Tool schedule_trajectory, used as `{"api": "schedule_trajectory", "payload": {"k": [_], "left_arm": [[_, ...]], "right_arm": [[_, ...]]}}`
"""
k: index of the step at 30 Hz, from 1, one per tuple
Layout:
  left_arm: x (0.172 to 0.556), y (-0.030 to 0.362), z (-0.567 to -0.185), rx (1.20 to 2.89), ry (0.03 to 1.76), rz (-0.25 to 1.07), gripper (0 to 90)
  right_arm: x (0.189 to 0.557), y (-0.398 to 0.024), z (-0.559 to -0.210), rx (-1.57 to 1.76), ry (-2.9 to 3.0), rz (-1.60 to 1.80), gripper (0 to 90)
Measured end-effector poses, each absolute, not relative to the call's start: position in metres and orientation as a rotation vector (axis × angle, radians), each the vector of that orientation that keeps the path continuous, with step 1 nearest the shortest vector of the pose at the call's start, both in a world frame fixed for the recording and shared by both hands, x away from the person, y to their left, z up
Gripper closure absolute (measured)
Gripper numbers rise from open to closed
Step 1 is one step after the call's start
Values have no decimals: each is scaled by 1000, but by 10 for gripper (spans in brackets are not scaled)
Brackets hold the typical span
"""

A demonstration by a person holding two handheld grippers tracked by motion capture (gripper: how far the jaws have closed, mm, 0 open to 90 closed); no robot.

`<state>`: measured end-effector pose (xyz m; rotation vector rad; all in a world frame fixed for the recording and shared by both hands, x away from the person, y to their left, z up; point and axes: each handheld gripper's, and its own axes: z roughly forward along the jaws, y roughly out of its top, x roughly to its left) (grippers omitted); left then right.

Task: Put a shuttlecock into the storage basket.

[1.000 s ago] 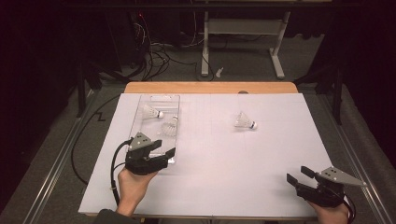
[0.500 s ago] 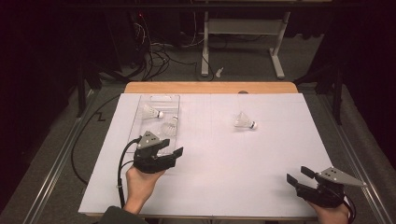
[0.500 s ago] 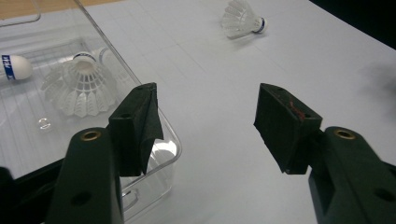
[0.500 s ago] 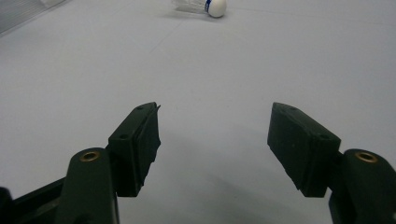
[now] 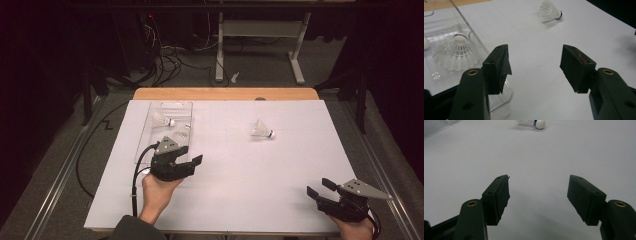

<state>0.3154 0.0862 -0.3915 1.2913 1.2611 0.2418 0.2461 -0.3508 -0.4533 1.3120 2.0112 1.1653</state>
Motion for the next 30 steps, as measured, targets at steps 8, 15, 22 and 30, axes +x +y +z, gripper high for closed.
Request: {"api": "schedule_trajectory", "payload": {"k": [8,15,22,30], "left_arm": [[321,81,-390,1291,1257,235,408],[328,75,-390,1296,1256,230,407],[333,69,-387,1303,1245,233,409],[340,63,-388,1308,1245,221,414]], "right_arm": [[246,-351,-453,1312,2011,1165,344],[246,-351,-453,1312,2009,1167,344],[246,-351,-453,1312,2010,1167,344],[246,-351,-453,1311,2011,1167,344]]}}
